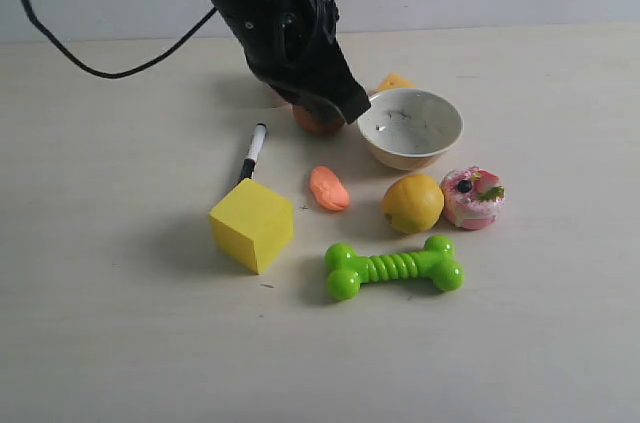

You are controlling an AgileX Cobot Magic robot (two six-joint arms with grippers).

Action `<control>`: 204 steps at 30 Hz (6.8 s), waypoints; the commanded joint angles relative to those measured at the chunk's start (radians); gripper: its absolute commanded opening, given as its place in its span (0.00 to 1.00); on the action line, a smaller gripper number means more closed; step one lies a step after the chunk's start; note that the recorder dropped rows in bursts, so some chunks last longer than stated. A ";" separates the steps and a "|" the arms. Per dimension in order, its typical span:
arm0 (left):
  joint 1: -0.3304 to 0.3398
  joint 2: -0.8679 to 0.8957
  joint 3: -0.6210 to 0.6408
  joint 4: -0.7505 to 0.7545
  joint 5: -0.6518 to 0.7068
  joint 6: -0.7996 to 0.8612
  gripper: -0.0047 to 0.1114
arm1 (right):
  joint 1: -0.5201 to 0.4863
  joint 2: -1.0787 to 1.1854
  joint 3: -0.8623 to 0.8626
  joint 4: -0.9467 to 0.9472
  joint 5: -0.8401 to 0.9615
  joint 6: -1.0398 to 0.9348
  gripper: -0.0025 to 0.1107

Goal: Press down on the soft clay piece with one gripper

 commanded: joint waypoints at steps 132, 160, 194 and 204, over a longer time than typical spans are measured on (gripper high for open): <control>-0.011 0.467 -0.183 0.136 -0.065 -0.086 0.07 | 0.000 -0.006 0.005 0.002 -0.004 -0.002 0.02; -0.011 0.427 -0.183 0.162 -0.098 -0.113 0.04 | 0.000 -0.006 0.005 0.002 -0.004 -0.002 0.02; 0.099 -0.625 0.631 0.201 -0.624 -0.351 0.04 | 0.000 -0.006 0.005 0.002 -0.004 -0.002 0.02; 0.118 -1.171 0.786 0.272 -0.614 -0.367 0.04 | 0.000 -0.006 0.005 0.002 -0.004 -0.002 0.02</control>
